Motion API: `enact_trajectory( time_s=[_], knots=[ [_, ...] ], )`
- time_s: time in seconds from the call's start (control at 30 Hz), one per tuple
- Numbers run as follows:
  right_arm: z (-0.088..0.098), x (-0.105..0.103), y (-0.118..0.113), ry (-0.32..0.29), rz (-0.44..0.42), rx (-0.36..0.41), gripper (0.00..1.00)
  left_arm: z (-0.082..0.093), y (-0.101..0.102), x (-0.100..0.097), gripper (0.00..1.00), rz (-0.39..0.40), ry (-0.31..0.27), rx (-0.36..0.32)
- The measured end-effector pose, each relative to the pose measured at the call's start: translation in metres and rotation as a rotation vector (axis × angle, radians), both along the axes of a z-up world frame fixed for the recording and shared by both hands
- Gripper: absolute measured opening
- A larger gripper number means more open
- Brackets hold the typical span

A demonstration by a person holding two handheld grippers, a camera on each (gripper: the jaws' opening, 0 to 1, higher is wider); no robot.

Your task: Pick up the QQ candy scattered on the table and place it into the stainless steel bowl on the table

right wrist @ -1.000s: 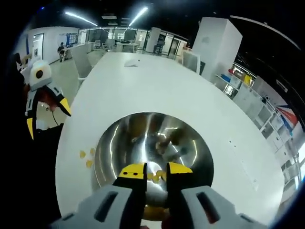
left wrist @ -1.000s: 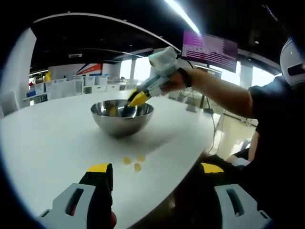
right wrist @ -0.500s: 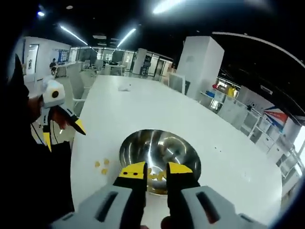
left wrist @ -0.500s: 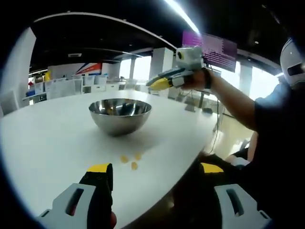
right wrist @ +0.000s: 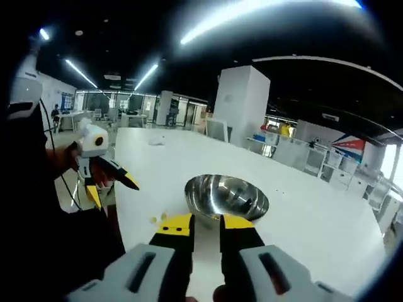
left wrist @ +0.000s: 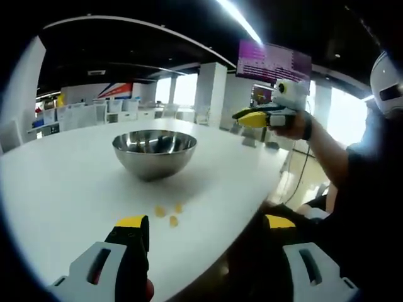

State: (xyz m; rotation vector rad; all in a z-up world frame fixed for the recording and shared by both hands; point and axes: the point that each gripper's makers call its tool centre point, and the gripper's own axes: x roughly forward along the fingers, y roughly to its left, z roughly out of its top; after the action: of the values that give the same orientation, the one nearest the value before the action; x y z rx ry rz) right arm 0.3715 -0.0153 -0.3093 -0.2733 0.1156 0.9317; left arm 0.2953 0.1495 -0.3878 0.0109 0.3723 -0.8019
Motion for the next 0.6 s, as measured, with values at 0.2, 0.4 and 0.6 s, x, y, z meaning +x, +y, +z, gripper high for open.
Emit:
enact_trajectory(
  time_s=[0.2,0.4,0.6],
  knots=[
    [0.003,-0.023,-0.009,-0.025,-0.013,0.109,0.17,-0.001,0.001,0.005,0.73,0.001,0.001,0.004],
    [-0.014,-0.042,-0.012,0.009,0.002,0.193,0.17,-0.001,0.002,0.006,0.73,0.000,0.001,0.009],
    [-0.034,-0.045,-0.013,0.041,-0.014,0.131,0.17,0.000,0.000,0.005,0.73,-0.004,0.001,0.012]
  ],
)
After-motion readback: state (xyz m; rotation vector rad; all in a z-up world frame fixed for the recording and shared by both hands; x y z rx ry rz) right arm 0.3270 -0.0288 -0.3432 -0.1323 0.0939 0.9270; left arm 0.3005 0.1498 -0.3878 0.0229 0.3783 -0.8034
